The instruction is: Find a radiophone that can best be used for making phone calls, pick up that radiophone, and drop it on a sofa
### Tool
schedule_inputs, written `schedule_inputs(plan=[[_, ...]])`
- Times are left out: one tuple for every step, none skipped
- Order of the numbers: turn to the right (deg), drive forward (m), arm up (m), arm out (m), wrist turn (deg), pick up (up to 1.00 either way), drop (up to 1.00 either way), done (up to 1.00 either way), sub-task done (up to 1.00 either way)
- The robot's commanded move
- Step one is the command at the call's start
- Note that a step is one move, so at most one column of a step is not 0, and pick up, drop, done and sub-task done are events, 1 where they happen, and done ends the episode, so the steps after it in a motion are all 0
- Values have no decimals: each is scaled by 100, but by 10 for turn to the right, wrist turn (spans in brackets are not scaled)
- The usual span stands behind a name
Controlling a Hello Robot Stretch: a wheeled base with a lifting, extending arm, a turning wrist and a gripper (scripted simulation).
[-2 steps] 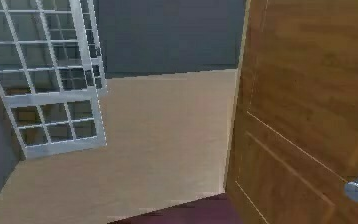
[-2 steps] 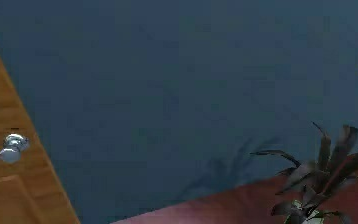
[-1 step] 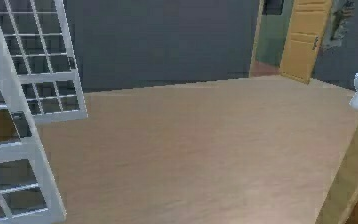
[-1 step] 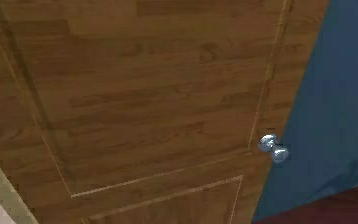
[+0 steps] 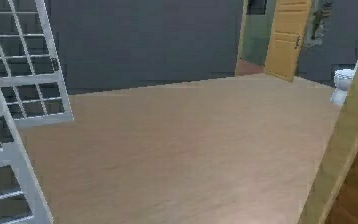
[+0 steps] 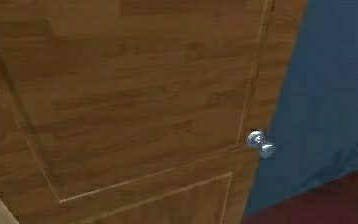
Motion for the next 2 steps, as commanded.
schedule_inputs(plan=[[0,90,0,0,0,0,0,0,0],[240,0,0,0,0,0,0,0,0]])
